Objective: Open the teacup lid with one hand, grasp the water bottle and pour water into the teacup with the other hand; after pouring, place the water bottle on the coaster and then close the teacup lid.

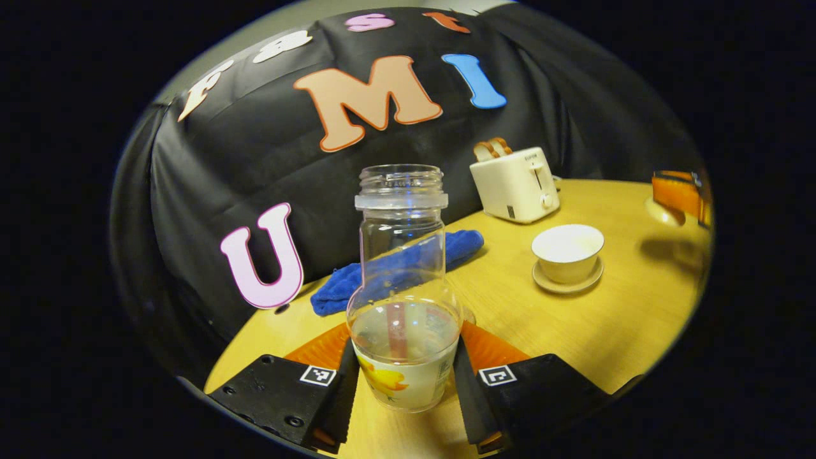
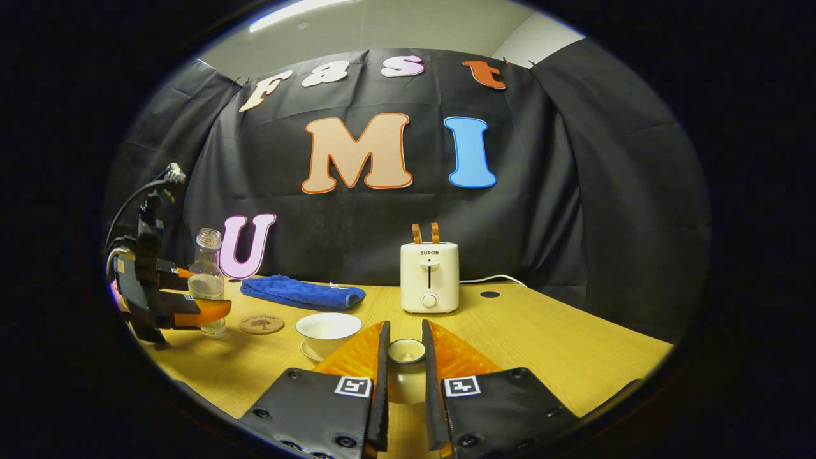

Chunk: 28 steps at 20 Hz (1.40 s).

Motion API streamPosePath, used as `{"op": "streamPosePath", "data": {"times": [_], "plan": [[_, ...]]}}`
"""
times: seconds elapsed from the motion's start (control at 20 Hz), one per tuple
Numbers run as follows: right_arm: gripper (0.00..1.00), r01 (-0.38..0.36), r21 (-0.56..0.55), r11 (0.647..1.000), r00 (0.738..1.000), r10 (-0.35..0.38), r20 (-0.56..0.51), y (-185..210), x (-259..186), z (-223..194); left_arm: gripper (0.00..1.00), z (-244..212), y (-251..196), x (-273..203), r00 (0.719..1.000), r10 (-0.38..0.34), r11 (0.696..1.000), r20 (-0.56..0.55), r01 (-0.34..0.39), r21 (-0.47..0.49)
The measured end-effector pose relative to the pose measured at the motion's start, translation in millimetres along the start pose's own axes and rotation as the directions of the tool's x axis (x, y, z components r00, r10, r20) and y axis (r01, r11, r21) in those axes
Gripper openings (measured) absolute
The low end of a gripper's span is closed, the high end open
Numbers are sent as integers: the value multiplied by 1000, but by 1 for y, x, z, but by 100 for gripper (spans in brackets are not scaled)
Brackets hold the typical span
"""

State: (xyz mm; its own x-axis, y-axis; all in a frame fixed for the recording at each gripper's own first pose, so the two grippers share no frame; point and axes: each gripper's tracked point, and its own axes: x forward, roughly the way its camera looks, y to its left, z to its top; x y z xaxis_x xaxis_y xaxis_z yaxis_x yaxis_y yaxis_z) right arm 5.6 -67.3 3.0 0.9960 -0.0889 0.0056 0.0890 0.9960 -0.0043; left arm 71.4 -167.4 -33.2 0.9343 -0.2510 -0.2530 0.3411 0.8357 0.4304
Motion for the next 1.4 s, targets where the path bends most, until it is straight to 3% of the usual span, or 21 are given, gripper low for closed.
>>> {"op": "streamPosePath", "data": {"times": [0.15, 0.35, 0.75, 1.25, 1.4], "plan": [[27, 34, 0, 999, 999, -34, 3, -13, 0, 0, 66, 9, -2, 5, 1000, 23, 987, -4, -22, 161], [27, 66, -1, 998, 998, -66, 4, -24, 0, 0, 66, 16, -6, 14, 998, 59, 931, -12, -51, 362], [27, 76, -2, 997, 997, -76, 0, -30, -1, 0, 66, 11, -14, 37, 991, 86, 773, -103, -2, 634], [27, 76, -2, 997, 997, -76, -2, -31, -1, 1, 66, 23, -22, 53, 991, 108, 586, -78, 0, 811], [27, 79, -3, 997, 997, -79, -1, -32, 0, 1, 66, 28, -22, 56, 990, 123, 498, -62, -8, 867]]}}
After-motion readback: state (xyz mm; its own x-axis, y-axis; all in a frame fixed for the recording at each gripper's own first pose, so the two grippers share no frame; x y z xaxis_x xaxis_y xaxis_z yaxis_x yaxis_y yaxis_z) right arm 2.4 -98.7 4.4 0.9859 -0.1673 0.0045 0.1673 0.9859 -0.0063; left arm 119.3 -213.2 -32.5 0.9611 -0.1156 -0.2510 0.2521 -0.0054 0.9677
